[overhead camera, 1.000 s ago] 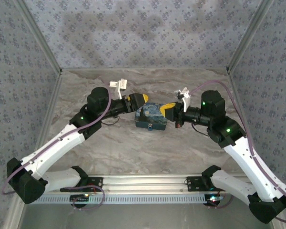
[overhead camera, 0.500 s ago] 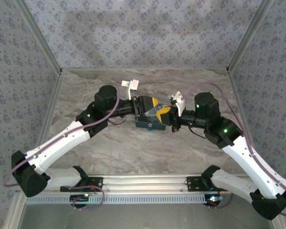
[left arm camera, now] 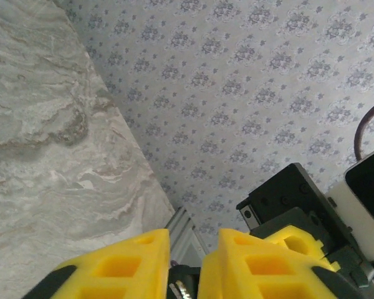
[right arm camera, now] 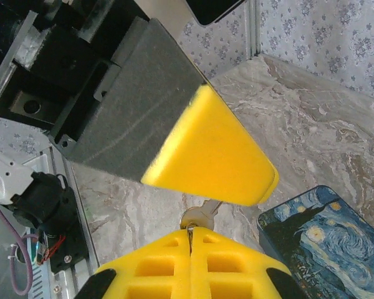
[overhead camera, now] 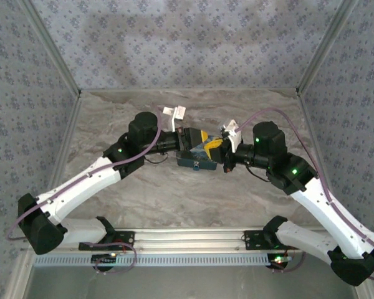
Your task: Unlock the padlock with the key
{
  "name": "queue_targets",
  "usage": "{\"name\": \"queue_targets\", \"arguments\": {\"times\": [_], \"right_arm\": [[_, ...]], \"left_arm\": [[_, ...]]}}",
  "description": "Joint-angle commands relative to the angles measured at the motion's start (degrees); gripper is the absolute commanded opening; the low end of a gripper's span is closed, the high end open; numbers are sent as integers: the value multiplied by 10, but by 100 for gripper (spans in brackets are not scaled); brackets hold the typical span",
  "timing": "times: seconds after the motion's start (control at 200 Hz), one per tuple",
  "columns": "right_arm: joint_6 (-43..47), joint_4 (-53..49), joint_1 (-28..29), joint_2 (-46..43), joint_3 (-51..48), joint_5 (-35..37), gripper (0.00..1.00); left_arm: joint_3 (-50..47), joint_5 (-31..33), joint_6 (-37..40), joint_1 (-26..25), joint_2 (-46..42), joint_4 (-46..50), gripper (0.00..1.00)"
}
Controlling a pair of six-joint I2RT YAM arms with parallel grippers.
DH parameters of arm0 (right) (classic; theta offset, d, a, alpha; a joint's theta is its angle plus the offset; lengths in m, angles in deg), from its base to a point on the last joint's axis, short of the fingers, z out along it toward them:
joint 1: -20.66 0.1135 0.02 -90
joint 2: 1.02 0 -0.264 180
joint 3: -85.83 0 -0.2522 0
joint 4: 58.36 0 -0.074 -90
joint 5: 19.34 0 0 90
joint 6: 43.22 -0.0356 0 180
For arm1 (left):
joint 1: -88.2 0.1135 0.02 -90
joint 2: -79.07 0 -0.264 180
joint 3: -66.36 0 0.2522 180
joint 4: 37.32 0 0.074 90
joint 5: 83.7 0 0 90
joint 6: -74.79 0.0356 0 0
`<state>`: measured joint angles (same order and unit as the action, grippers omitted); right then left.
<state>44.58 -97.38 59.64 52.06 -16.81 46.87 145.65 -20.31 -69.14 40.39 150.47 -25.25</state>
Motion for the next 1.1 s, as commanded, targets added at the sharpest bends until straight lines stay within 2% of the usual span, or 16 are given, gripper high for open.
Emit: {"name": "queue_targets", "arguments": {"times": [0.0,0.17,0.23,0.255,0.365,0.39,0.43,0.62,0.78,0.944,1.094], "right_arm": [[15,-10,5,-3,19,14,0],[18,-17,7,-6,18,28,0],[18,-18,7,-8,14,34,2],[16,-19,7,-10,12,39,7],[0,-27,1,-24,-5,54,43],[-10,-20,-4,-30,-12,59,49],[-24,-9,-14,-38,-23,57,51],[-141,46,-77,-42,-57,-9,50],[-275,177,-137,-28,-105,-105,44],[-383,309,-143,-21,-150,-135,45],[-450,395,-141,-23,-185,-131,52]], "left_arm": [[25,-8,5,-4,-2,-10,17],[30,-2,15,-4,-5,-3,0],[34,-2,19,-4,-4,2,0],[36,-2,22,-4,-4,4,0],[44,16,43,-3,-6,21,0],[45,22,49,-3,-8,26,0],[45,33,60,-3,-11,34,0],[53,75,101,-3,-12,57,0],[51,108,118,-3,-6,67,0],[44,109,109,-3,0,52,0],[39,103,101,-3,0,31,0]]}}
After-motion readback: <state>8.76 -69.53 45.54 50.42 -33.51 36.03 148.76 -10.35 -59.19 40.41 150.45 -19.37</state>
